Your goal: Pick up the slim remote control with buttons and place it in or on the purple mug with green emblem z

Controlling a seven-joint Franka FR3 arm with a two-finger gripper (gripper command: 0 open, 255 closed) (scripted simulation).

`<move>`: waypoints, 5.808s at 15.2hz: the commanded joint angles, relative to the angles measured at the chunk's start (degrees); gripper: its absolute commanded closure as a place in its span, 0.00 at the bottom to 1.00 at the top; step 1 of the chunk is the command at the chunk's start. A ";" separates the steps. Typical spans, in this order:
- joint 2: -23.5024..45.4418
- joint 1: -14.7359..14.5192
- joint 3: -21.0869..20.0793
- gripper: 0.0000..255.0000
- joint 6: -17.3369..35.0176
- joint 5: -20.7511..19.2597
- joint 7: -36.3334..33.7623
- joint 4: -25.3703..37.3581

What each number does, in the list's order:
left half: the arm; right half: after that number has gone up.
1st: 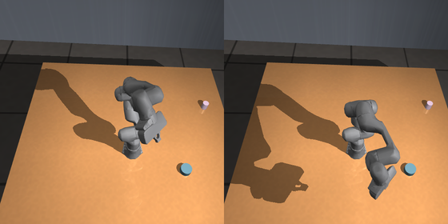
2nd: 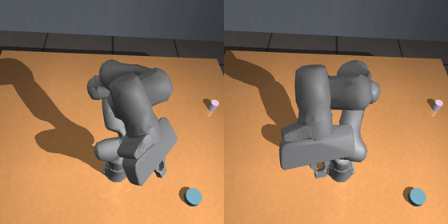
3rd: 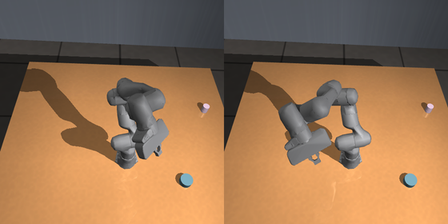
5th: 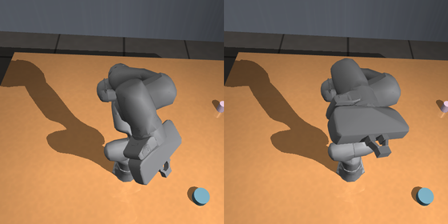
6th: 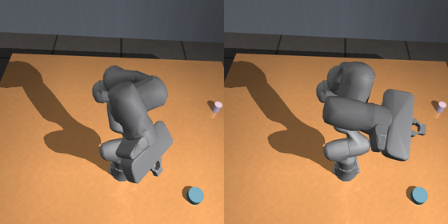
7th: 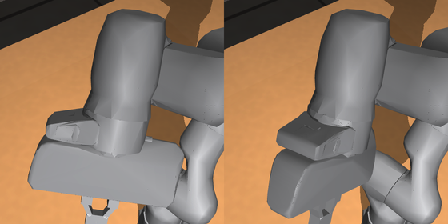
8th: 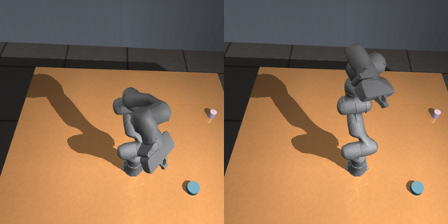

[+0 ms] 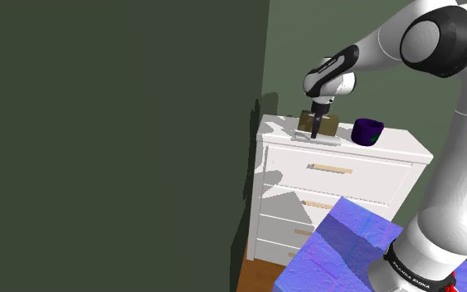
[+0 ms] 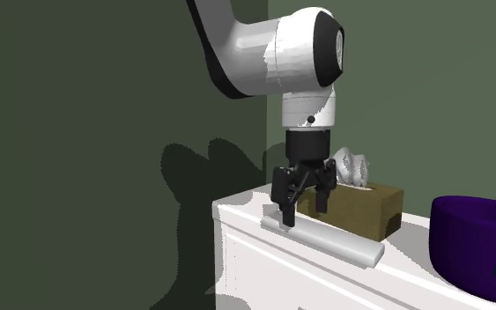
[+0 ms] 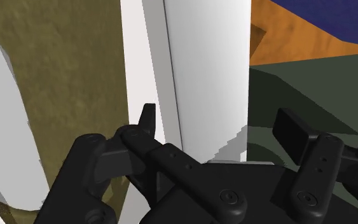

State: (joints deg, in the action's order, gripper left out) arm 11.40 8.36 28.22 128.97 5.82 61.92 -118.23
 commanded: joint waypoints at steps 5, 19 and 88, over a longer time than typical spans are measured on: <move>2.00 0.38 -0.38 0.00 2.26 1.28 0.89 -0.75; 2.01 0.38 -0.38 1.00 2.27 1.29 0.89 -0.75; -1.69 13.25 11.77 1.00 -11.55 0.57 24.38 9.03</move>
State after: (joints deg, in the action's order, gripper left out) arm 9.50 21.54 39.97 117.23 6.31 86.21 -108.95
